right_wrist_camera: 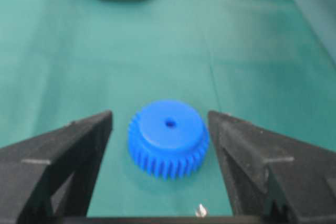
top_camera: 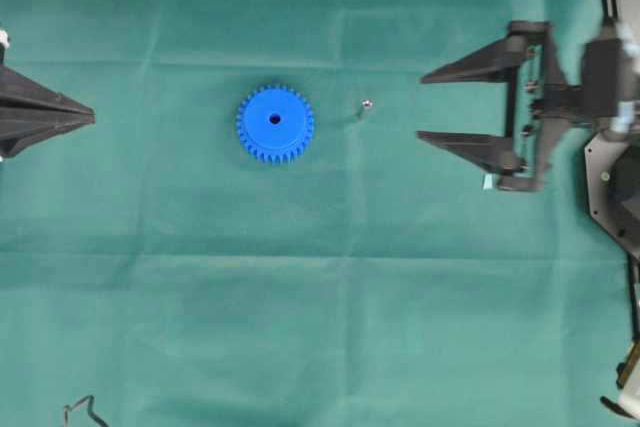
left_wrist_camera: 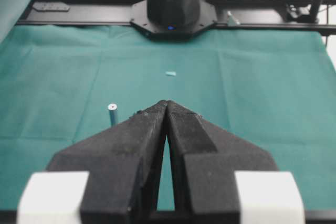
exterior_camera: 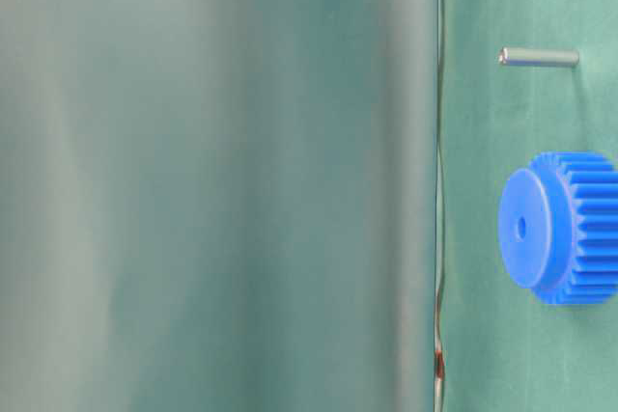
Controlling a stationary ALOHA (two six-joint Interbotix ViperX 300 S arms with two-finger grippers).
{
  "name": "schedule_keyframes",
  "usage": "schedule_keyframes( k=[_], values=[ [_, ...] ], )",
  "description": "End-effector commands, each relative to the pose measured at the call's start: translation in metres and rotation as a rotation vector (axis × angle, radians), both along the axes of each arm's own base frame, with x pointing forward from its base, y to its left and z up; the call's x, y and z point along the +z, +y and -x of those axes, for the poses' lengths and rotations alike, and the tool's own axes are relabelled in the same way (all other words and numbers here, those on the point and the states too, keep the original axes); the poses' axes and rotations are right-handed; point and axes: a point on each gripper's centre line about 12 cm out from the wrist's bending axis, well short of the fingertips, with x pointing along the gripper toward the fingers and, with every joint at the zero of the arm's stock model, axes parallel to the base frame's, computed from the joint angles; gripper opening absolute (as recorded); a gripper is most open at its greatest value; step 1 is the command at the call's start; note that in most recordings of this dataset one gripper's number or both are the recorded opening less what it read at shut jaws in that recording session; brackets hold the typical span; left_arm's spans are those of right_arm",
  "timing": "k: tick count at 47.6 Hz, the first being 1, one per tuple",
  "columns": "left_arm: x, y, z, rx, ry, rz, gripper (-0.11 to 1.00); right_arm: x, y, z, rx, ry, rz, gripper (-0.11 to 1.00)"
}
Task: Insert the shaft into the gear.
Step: 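Move the right gripper left toward the small silver shaft, then close the right gripper on the silver shaft, holding it upright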
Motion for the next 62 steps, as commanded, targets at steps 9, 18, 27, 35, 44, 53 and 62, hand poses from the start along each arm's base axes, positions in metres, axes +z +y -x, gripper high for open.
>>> schedule_keyframes(
  k=[9, 18, 27, 35, 44, 53, 62],
  values=[
    [0.009, 0.000, -0.003, 0.001, -0.023, -0.003, 0.00, -0.038, -0.022, -0.025, -0.095, 0.064, -0.039, 0.76],
    [0.009, 0.000, -0.003, 0.001, -0.021, -0.003, 0.00, -0.071, -0.028, -0.037, -0.129, 0.133, -0.068, 0.75],
    [0.009, 0.000, -0.003, 0.001, -0.021, -0.003, 0.00, -0.095, -0.033, -0.044, -0.171, 0.163, -0.092, 0.75],
    [0.009, 0.000, -0.003, 0.001, -0.021, -0.001, 0.00, -0.110, -0.034, -0.048, -0.183, 0.192, -0.110, 0.75],
    [0.008, 0.000, -0.003, 0.001, -0.017, -0.001, 0.00, -0.119, -0.035, -0.052, -0.188, 0.213, -0.121, 0.75],
    [0.008, 0.000, -0.003, 0.001, -0.015, -0.001, 0.00, -0.124, -0.035, -0.053, -0.191, 0.227, -0.128, 0.74],
    [0.008, 0.000, -0.003, 0.001, -0.014, -0.001, 0.00, -0.127, -0.035, -0.052, -0.198, 0.235, -0.148, 0.66]
  ],
)
